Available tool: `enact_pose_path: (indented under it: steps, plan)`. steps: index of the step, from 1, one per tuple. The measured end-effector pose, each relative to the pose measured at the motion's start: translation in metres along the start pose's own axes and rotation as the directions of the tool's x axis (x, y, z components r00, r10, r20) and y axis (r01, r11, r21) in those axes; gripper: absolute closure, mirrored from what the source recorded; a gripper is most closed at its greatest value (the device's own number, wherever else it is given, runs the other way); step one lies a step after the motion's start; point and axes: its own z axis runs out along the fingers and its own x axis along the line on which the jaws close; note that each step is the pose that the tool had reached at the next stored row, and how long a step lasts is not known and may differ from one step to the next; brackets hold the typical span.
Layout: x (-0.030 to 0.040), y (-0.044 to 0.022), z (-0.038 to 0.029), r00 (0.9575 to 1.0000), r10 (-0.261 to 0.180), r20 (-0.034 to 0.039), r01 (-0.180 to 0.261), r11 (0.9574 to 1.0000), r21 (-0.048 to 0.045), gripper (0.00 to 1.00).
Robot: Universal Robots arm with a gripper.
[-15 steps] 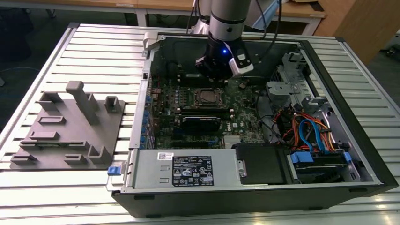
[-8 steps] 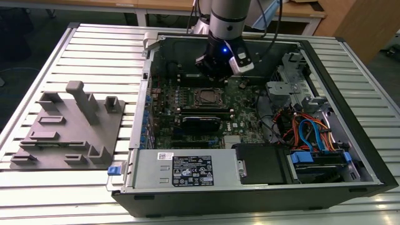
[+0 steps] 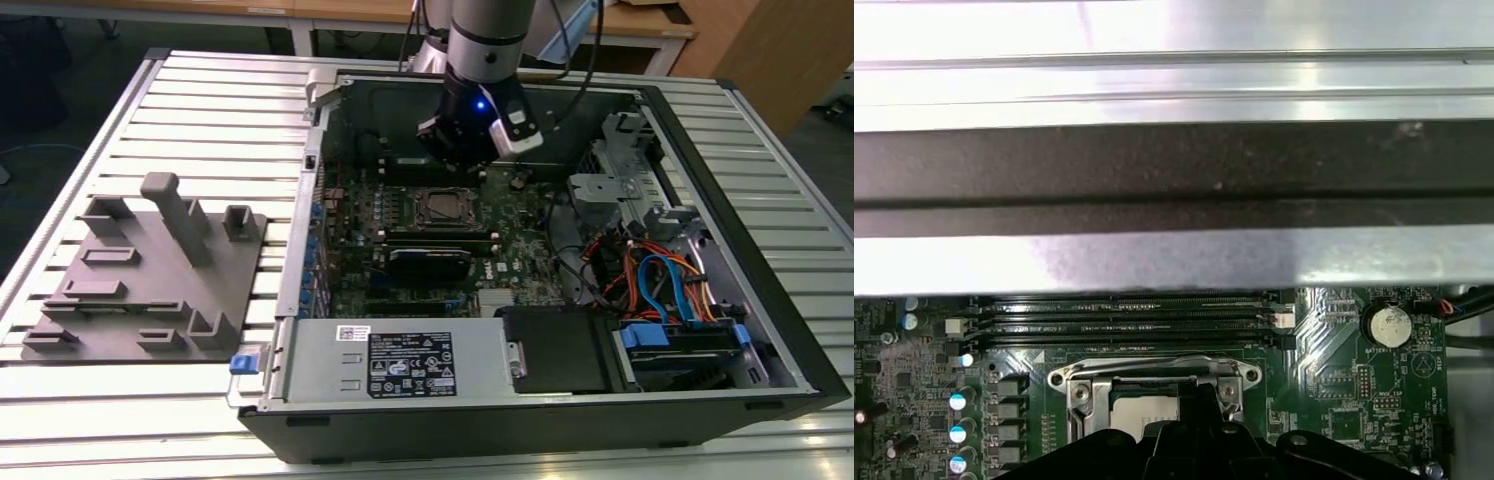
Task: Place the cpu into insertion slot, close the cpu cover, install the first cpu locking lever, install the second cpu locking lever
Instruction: 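Install the second cpu locking lever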
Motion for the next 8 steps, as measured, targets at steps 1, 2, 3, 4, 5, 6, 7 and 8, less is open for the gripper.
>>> enact_pose_path:
  steps: [1,2,3,4,5,6,7,8]
  plan:
    - [0.0000,0.0000,-0.0003,1.0000,0.000,0.0000,0.000,1.0000,0.0000,0.90]
    - [0.0000,0.0000,-0.0004,1.0000,0.000,0.0001,0.000,1.0000,-0.0002,0.90]
    - [0.0000,0.0000,-0.0004,1.0000,0.000,0.0002,0.000,1.0000,-0.0003,0.90]
    - [0.0000,0.0000,-0.0004,1.0000,0.000,0.0002,0.000,1.0000,-0.0003,0.90]
    - [0.0000,0.0000,-0.0008,1.0000,0.000,0.0000,0.000,1.0000,0.0000,0.90]
    - [0.0000,0.0000,-0.0012,1.0000,0.000,0.0000,0.000,1.0000,0.0001,0.90]
    - [0.0000,-0.0001,-0.0012,1.0000,0.000,-0.0001,0.000,1.0000,0.0002,0.90]
    - [0.0000,-0.0002,-0.0011,1.0000,0.000,-0.0001,0.000,1.0000,0.0001,0.90]
